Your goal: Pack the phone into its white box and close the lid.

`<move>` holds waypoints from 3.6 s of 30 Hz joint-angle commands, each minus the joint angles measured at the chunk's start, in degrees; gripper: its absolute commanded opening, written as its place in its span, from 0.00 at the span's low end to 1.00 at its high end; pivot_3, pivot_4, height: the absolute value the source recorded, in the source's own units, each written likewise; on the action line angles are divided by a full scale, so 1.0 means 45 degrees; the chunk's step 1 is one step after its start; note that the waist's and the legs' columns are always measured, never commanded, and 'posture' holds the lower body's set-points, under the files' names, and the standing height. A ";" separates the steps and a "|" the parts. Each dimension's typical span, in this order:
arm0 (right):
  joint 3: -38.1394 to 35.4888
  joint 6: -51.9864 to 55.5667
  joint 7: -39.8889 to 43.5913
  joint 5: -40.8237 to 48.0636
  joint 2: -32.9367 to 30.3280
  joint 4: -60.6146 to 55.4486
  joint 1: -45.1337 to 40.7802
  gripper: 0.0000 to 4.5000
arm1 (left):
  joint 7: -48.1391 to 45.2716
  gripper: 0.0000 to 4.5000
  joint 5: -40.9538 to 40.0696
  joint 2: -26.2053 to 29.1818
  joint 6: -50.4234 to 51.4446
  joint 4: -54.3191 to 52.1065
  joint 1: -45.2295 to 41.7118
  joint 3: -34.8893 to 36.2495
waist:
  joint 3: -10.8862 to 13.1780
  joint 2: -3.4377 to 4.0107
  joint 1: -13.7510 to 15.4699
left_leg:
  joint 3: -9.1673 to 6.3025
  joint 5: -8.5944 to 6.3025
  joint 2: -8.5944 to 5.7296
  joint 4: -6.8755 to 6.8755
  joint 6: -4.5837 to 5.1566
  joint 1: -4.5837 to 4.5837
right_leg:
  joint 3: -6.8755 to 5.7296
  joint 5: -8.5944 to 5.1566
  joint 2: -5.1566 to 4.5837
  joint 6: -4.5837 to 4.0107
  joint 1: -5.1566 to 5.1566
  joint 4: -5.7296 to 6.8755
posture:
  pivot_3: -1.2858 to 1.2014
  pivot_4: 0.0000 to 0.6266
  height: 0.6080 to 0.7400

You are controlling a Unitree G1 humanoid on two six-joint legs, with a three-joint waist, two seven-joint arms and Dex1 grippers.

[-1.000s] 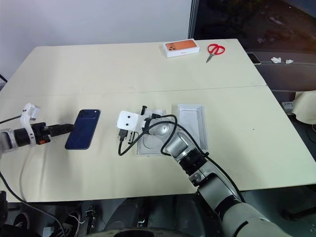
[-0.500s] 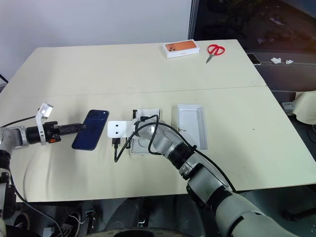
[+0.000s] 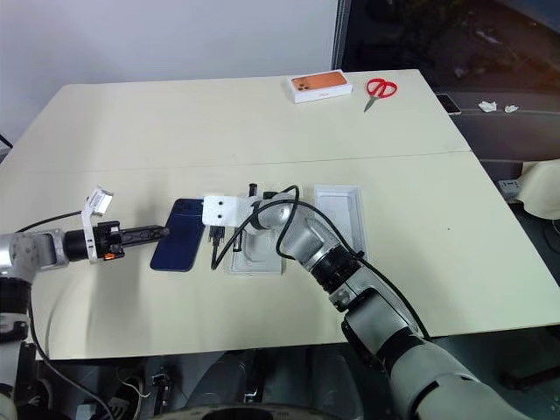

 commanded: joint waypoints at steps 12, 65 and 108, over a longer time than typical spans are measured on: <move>0.1508 0.2983 -0.0081 -0.0377 0.1133 0.0605 -0.0640 0.01 | 0.0482 1.00 -0.0843 -0.0240 0.0979 -0.0863 0.0565 -0.0152 | 0.0000 -0.0001 0.0013 | 0.0001 0.0000 -0.0003 -0.0001 -0.0001 0.0000 | 0.0000 0.0000 -0.0005 0.0000 -0.0003 -0.0001 | 0.52 0.24 1.00; 0.1451 0.3638 0.1102 0.0069 0.0807 -0.0465 -0.0068 0.01 | 0.6191 1.00 -0.2430 -0.2840 0.4590 -0.4338 0.0569 0.2149 | -0.0040 0.0018 -0.0015 | -0.0008 -0.0021 0.0007 -0.0057 -0.0018 0.0159 | 0.0000 -0.0004 0.0001 0.0001 0.0127 -0.0043 | 0.52 0.24 1.00; 0.1461 0.3646 0.0688 0.0174 0.1038 -0.0166 0.0030 0.01 | 0.6487 1.00 -0.2947 -0.2650 0.4437 -0.3864 0.0960 0.1709 | -0.0056 0.0031 -0.0228 | -0.0011 -0.0011 0.0017 -0.0116 -0.0046 0.0187 | -0.0002 -0.0007 0.0005 -0.0001 0.0131 -0.0056 | 0.52 0.24 1.00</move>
